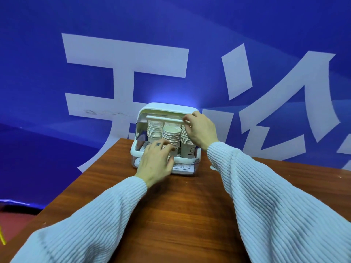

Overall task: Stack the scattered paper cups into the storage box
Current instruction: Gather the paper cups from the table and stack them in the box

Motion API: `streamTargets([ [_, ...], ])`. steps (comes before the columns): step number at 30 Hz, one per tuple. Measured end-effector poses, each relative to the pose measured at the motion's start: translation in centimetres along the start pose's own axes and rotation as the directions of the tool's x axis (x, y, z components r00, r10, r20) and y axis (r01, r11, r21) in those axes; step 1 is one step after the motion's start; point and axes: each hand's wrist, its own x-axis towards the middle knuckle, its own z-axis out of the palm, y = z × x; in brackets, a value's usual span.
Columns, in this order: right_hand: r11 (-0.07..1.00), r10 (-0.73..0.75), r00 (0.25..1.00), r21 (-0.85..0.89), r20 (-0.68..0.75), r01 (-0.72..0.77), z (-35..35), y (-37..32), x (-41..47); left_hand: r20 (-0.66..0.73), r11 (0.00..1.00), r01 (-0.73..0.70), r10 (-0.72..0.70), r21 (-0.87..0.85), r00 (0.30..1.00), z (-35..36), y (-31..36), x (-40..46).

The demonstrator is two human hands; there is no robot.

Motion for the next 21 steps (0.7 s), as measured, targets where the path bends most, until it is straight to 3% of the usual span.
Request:
streamTargets([
  [8, 0.998, -0.055, 0.998, 0.026, -0.029, 0.056, -0.1, -0.7, -2.7, -0.059, 0.999, 0.048, -0.048, -0.009, 0.997, -0.5, 0.2, 0.2],
  [15, 0.997, -0.082, 0.996, -0.002, -0.039, 0.082, 1.5, -1.2, -6.3, -0.193, 0.992, 0.106, -0.117, -0.067, 0.974, -1.1, 0.6, 0.5],
  [21, 0.994, -0.104, 0.994, -0.024, 0.016, 0.105, 3.0, -1.5, -9.2, -0.187, 0.989, 0.115, -0.13, -0.088, 0.974, -1.6, 1.1, 0.5],
])
